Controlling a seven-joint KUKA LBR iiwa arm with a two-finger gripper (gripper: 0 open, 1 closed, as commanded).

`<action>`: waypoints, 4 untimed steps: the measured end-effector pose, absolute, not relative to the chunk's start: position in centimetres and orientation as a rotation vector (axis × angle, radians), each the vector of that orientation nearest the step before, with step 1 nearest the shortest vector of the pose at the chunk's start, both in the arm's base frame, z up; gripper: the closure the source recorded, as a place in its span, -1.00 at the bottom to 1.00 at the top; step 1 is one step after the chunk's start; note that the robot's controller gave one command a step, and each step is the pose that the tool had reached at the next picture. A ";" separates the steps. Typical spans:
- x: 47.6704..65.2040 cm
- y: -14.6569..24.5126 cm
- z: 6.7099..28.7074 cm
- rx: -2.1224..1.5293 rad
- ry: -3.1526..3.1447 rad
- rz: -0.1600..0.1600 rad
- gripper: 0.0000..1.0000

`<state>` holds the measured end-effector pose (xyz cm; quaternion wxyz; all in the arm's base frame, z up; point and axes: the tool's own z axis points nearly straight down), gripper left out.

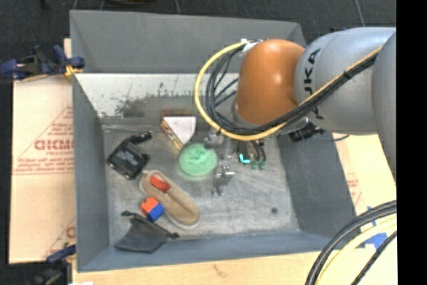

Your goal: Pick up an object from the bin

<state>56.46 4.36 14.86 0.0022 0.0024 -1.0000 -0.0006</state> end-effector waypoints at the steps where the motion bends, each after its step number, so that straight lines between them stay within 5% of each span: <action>1: 56.6 4.4 15.3 0.007 -3.145 -0.003 -1.00; 2: 60.7 6.0 8.0 -0.173 -3.165 -0.005 1.00; 3: 60.7 6.0 8.0 -0.173 -3.165 -0.005 1.00; 4: 60.1 5.7 12.4 -0.220 -3.134 -0.001 1.00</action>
Offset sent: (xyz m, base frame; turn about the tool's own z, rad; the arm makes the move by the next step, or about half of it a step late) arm 0.0337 0.0181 -0.0786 0.1125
